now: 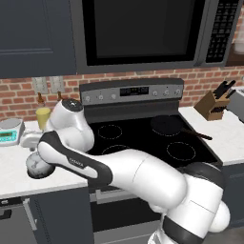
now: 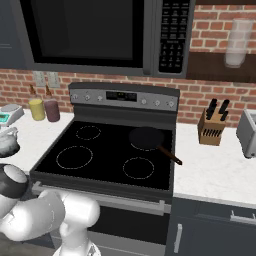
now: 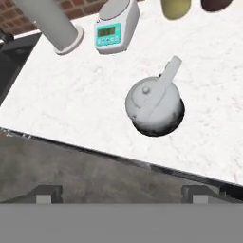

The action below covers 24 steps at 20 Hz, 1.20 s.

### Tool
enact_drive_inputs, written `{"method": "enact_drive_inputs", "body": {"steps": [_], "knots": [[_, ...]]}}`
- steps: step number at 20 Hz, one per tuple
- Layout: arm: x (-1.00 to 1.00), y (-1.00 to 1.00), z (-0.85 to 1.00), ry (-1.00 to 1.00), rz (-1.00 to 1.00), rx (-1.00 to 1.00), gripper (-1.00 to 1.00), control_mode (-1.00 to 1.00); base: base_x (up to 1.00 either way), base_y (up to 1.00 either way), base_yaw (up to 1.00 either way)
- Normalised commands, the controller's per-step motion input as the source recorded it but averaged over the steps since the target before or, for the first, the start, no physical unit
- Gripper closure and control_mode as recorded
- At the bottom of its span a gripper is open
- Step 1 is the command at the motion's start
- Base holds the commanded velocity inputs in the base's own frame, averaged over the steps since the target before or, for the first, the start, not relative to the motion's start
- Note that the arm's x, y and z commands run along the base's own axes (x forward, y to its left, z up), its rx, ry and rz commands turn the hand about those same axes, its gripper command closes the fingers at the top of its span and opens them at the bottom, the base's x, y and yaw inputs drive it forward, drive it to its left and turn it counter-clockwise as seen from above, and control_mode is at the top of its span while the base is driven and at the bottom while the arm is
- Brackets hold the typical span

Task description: Pick the kettle from the counter and place it on a stove burner. Then turn the burner on.

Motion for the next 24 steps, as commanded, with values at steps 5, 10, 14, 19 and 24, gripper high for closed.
{"method": "enact_drive_inputs", "body": {"steps": [5,10,14,19,24], "knots": [[0.58,0.00,-0.26,0.14,-0.22,-0.04,-1.00,-1.00,0.00,0.00,0.00],[0.49,-0.03,-0.31,0.08,-0.19,-0.04,-1.00,-1.00,0.00,0.00,0.00],[0.03,-0.02,-0.11,0.06,0.00,0.00,-1.00,-1.00,0.00,0.00,0.00],[0.32,0.00,-0.43,0.00,-0.02,0.00,-1.00,-1.00,0.00,0.00,0.00],[0.38,0.02,-0.49,0.00,0.00,0.00,-1.00,-1.00,0.00,0.00,0.00]]}}
